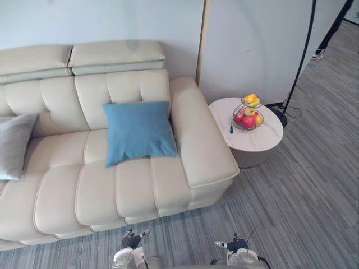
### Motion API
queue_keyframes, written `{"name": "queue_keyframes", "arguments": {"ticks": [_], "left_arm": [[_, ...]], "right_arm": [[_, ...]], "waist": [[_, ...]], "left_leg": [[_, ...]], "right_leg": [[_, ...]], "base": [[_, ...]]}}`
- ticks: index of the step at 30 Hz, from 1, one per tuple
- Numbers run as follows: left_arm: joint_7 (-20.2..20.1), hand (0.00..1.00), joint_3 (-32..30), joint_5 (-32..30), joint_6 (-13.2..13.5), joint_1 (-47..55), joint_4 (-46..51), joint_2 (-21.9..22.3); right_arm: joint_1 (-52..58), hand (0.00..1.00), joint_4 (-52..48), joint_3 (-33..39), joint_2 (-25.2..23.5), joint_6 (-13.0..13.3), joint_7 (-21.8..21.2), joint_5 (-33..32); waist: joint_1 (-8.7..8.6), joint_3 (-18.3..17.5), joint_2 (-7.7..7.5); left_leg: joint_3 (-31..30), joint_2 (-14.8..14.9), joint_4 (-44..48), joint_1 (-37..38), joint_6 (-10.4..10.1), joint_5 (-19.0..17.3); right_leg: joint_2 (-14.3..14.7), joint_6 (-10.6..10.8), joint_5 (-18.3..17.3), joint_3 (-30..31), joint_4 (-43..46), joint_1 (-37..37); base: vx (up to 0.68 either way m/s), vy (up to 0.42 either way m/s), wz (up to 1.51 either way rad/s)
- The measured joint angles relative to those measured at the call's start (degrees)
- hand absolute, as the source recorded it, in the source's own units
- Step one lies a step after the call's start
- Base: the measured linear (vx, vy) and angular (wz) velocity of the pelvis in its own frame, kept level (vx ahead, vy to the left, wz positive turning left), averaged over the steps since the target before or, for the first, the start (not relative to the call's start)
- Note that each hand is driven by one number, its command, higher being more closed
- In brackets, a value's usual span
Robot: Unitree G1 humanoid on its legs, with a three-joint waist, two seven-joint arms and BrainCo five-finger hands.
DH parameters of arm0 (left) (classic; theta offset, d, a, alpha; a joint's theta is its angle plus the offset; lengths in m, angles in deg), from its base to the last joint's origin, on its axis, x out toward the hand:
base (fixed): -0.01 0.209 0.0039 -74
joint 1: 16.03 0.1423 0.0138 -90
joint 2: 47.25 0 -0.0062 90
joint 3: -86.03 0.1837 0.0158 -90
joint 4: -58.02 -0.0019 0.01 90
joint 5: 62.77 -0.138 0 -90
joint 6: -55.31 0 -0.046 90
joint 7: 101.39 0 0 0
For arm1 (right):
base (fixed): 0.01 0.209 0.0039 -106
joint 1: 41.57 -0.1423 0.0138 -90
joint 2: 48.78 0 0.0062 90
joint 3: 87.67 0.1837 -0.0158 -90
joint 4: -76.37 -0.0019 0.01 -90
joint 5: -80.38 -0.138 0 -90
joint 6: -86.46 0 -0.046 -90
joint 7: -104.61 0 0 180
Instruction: Pick up cushions and gather them together orderly.
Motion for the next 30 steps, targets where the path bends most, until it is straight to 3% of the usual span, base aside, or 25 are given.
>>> {"name": "queue_keyframes", "arguments": {"ticks": [3,4,5,6,7,8,9,10,13,15,16,17,18,19,20,21,22,24,25,26,28,29,30], "left_arm": [[0.00,0.00,0.00,-0.75,-0.08,-0.26,-0.96,-0.24],[0.00,0.00,-0.03,-1.25,-0.12,-0.49,-0.90,-0.15],[-0.01,0.00,-0.17,-1.74,-0.23,-0.47,-0.94,0.08],[-0.02,0.00,-0.28,-1.82,-0.29,-0.39,-0.93,0.16],[-0.03,0.00,-0.66,-2.15,-0.73,-0.26,-0.90,0.14],[-0.02,0.00,-0.64,-2.16,-1.04,-0.06,-0.99,-0.31],[-0.03,0.00,-0.62,-2.16,-1.13,-0.01,-1.07,-0.52],[-0.07,0.00,-0.56,-2.15,-1.37,-0.55,-2.35,-0.54],[-0.50,0.00,0.71,-2.29,-1.57,-1.62,-3.28,-0.40],[-0.53,0.00,0.86,-2.72,-1.97,-1.49,-3.22,-0.38],[-0.56,0.00,-0.92,-3.32,-2.06,-1.26,-2.45,-0.14],[-0.43,0.00,-1.14,-3.38,-1.99,-0.89,-1.77,-0.34],[-0.51,0.00,-1.00,-3.34,-1.76,-0.63,-1.76,-0.44],[-0.47,0.00,-0.98,-3.36,-1.65,-0.56,-1.52,-0.39],[-0.41,0.00,-0.58,-3.34,-1.22,0.09,0.18,-0.04],[-0.16,0.00,-0.63,-3.18,-0.88,0.65,1.62,0.28],[-0.09,0.00,-0.64,-3.17,-0.80,0.76,1.87,0.40],[0.06,0.00,-1.10,-2.71,-0.53,0.57,2.65,1.14],[0.06,0.00,-1.08,-2.60,-0.49,0.46,2.63,1.17],[0.07,0.00,-1.16,-1.82,-0.23,0.69,2.52,1.73],[0.06,0.00,-1.23,-1.65,0.09,1.17,2.40,0.42],[0.23,0.00,-1.25,-2.11,-0.03,1.12,2.07,-0.70],[0.29,0.00,-1.34,-2.15,-0.05,1.19,1.98,-0.95]], "right_arm": [[-0.54,0.00,0.06,-0.53,0.04,0.00,-0.17,-0.02],[-0.80,0.00,0.05,-0.56,0.06,0.00,-0.22,0.00],[-0.93,0.00,0.05,-0.23,0.09,0.03,-0.28,0.03],[-1.11,0.00,0.09,-0.07,0.04,0.03,-0.30,0.03],[-1.49,0.00,0.33,0.15,-0.09,0.03,-0.35,0.03],[-1.75,0.00,0.62,0.67,-0.10,0.06,-0.36,0.03],[-1.68,0.00,0.77,0.73,-0.01,0.10,-0.34,0.02],[-1.69,0.00,1.92,1.46,1.02,0.37,-0.30,0.01],[-2.54,0.00,3.89,3.18,4.02,0.68,-0.21,-0.15],[-1.90,0.00,4.24,4.98,4.71,0.68,-0.19,-0.78],[-2.05,0.00,3.94,4.99,4.88,0.62,0.05,-1.45],[-2.24,0.00,3.83,4.86,5.07,0.60,0.49,-1.90],[-2.17,0.00,3.97,4.83,4.94,0.62,0.79,-2.39],[-2.16,0.00,3.99,4.86,4.96,0.62,0.87,-2.42],[-2.13,0.00,4.15,4.91,4.91,0.58,1.00,-2.79],[-2.18,0.00,3.98,4.89,4.65,0.59,1.15,-2.96],[-2.15,0.00,3.92,4.92,4.49,0.61,1.26,-2.97],[-2.46,0.00,3.76,4.76,3.39,0.65,1.89,-3.01],[-2.42,0.00,3.79,4.76,3.17,0.64,1.99,-2.99],[-2.41,0.00,3.77,4.46,2.73,0.62,2.05,-2.94],[-1.99,0.00,3.61,3.70,1.06,0.62,1.96,-2.90],[-1.08,0.00,3.34,2.85,-0.52,0.63,1.98,-2.86],[-1.00,0.00,3.33,2.64,-0.96,0.64,1.95,-2.86]], "waist": [[0.06,0.16,-0.03],[-0.18,0.36,0.26],[-0.21,0.73,1.14],[-0.14,0.63,1.26],[0.11,0.58,1.49],[0.35,0.47,1.01],[0.45,0.31,0.64],[0.15,0.39,1.21],[-0.47,1.27,2.85],[-0.93,2.28,3.66],[-0.43,3.90,4.36],[0.35,4.61,4.40],[0.75,4.75,4.58],[0.84,4.81,4.55],[1.52,4.93,4.24],[1.84,4.98,4.22],[1.92,4.97,4.23],[3.66,4.95,4.24],[3.99,4.91,4.23],[4.43,4.72,4.28],[4.71,3.46,2.43],[4.40,2.32,0.23],[4.62,1.98,-0.32]], "left_leg": [[4.63,1.15,-0.38,0.45,-0.29,-0.37],[7.78,2.27,-0.61,1.24,-0.67,-0.61],[11.31,3.87,-1.36,2.33,-1.04,-0.74],[12.66,4.46,-1.89,2.64,-1.23,-0.62],[17.71,6.81,-3.31,4.21,-1.59,0.30],[21.25,7.33,-4.51,6.87,-3.04,0.92],[22.45,6.97,-4.61,7.45,-3.54,0.90],[23.34,7.69,-4.80,8.66,-3.90,1.10],[21.67,10.29,-1.75,10.07,-4.03,1.21],[17.81,14.30,10.70,7.46,-1.90,0.84],[12.15,18.02,25.41,2.67,5.78,3.15],[6.54,17.42,34.38,-1.12,5.27,-0.57],[2.96,14.97,37.31,-4.03,3.69,-3.63],[1.48,13.50,37.53,-5.32,3.34,-4.62],[-1.24,9.14,35.84,-8.58,3.33,-6.51],[-3.30,5.73,31.31,-11.48,3.41,-6.75],[-4.25,4.60,29.33,-12.27,3.15,-6.67],[-13.77,-1.66,16.42,-14.85,2.51,-5.78],[-15.85,-2.30,14.45,-14.88,2.23,-5.28],[-20.67,-3.66,11.55,-14.16,1.57,-1.64],[-17.61,-4.08,13.00,-12.99,2.19,-1.82],[-13.28,-3.73,13.01,-11.70,2.75,-3.42],[-11.84,-3.52,13.01,-11.03,3.30,-3.61]], "right_leg": [[0.94,-1.02,1.91,2.67,-0.25,-2.65],[0.80,-4.62,2.55,-0.75,-0.42,-3.64],[-0.53,-9.53,2.19,-8.40,-0.59,-4.18],[-1.01,-10.60,2.16,-11.02,-0.13,-4.37],[-3.54,-11.72,2.05,-21.17,2.91,-5.34],[-4.75,-11.75,1.92,-30.00,4.97,-5.39],[-4.70,-11.45,2.07,-31.74,4.62,-5.16],[-3.21,-7.15,3.21,-31.09,3.49,-5.10],[0.59,-7.31,0.35,-25.50,5.36,-7.15],[2.59,-7.69,-1.31,-23.53,6.15,-5.40],[4.67,-8.68,-2.89,-20.91,6.36,-2.48],[5.38,-9.51,-4.91,-17.89,6.96,-1.03],[5.65,-9.70,-5.92,-16.45,7.25,0.12],[5.71,-9.75,-6.19,-15.66,7.17,0.67],[5.88,-9.78,-6.77,-12.87,6.79,2.02],[6.17,-9.32,-7.20,-10.25,6.18,3.25],[6.23,-9.17,-7.27,-9.62,6.01,3.42],[7.74,-7.83,-8.63,-2.20,6.07,3.77],[8.04,-7.45,-8.91,-0.91,6.16,3.78],[9.25,-6.29,-10.44,3.49,7.08,3.78],[9.00,-4.76,-11.49,8.36,7.96,4.38],[7.76,-4.41,-11.71,9.73,9.44,3.63],[7.38,-4.23,-11.81,9.87,10.46,3.18]], "base": [[-0.06,0.020,-0.99],[-0.01,0.014,-1.26],[-0.01,0.015,-1.32],[0.01,-0.045,-1.60],[0.06,-0.078,-1.73],[0.11,-0.086,-1.79],[0.20,-0.064,-1.68],[0.21,-0.112,-1.41],[0.29,-0.249,-1.23],[0.21,-0.213,-0.66],[0.24,-0.153,-0.96],[0.30,-0.150,-1.19],[0.20,-0.001,-0.94],[0.24,0.001,-0.92],[0.31,0.011,-1.11],[0.31,0.030,-1.15],[0.30,0.084,-1.27],[0.34,0.184,-1.51],[0.42,0.280,-1.77],[0.40,0.290,-1.72],[0.46,0.296,-1.55],[0.34,0.170,-0.94],[0.40,0.199,-1.37]]}}
